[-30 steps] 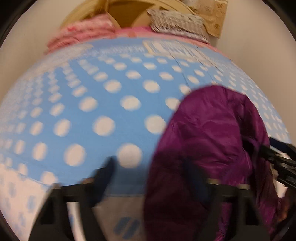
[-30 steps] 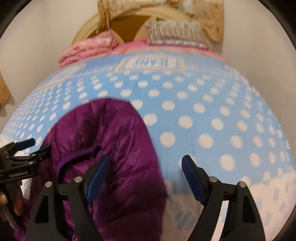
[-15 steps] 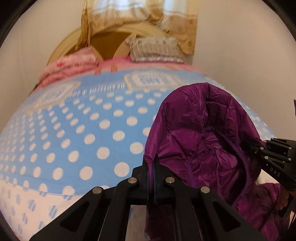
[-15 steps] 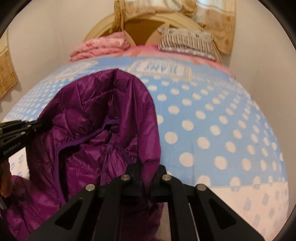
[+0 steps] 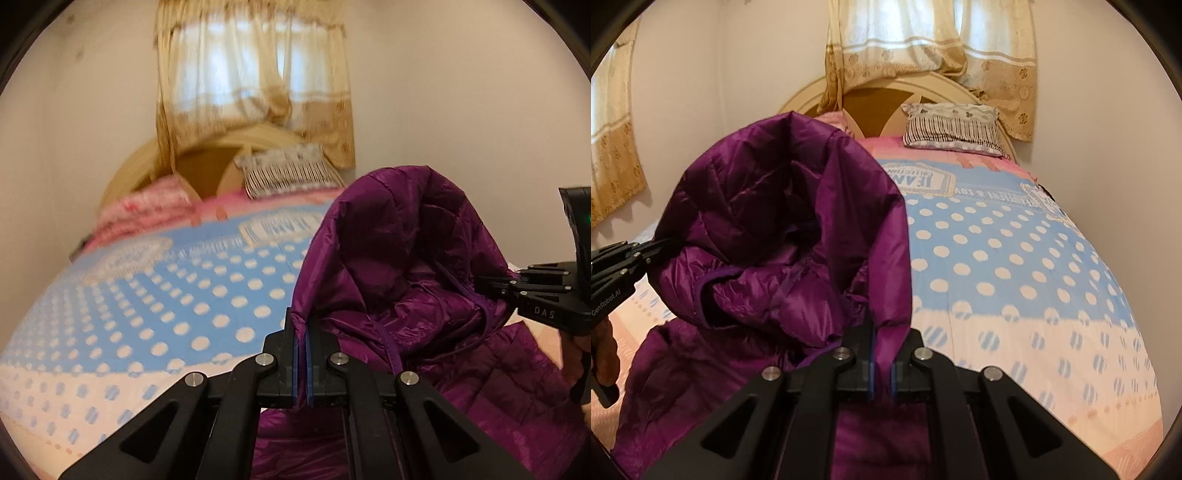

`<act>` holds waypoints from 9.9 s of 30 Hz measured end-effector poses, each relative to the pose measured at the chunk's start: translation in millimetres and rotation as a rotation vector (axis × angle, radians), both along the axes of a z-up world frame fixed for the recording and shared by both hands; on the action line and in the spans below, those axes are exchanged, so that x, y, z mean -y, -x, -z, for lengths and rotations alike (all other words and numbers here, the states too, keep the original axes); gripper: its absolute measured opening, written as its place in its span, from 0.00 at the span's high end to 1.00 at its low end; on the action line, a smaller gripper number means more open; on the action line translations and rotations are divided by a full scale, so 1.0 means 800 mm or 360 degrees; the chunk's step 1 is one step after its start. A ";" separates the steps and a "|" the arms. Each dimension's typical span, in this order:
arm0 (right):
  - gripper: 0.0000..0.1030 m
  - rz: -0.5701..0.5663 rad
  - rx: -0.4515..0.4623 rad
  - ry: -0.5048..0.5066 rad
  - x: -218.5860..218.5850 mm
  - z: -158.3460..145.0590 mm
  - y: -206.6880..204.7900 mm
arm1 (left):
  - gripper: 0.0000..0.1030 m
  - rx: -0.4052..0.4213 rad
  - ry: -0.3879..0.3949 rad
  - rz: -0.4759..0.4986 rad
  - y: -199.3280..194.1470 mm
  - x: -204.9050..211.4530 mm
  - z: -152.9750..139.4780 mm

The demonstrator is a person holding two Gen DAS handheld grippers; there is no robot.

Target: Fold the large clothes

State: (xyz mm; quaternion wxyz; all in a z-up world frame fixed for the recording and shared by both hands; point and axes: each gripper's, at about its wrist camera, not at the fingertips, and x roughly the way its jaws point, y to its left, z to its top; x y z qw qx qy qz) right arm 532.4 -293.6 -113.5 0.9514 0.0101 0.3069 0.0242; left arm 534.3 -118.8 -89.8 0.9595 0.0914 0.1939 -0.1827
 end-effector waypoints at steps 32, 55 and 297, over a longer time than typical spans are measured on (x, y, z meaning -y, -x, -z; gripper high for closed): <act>0.51 -0.0105 -0.0106 -0.0143 0.031 0.015 0.154 | 0.08 -0.0256 0.0090 -0.0260 0.118 -0.077 0.054; 0.54 -0.0077 -0.0398 -0.0257 -0.049 0.130 0.123 | 0.07 -0.0600 -0.0109 -0.0279 0.088 0.025 0.157; 0.28 0.0310 -0.0431 -0.0020 -0.111 0.105 0.178 | 0.01 -0.0767 -0.0168 -0.0749 0.146 -0.023 0.149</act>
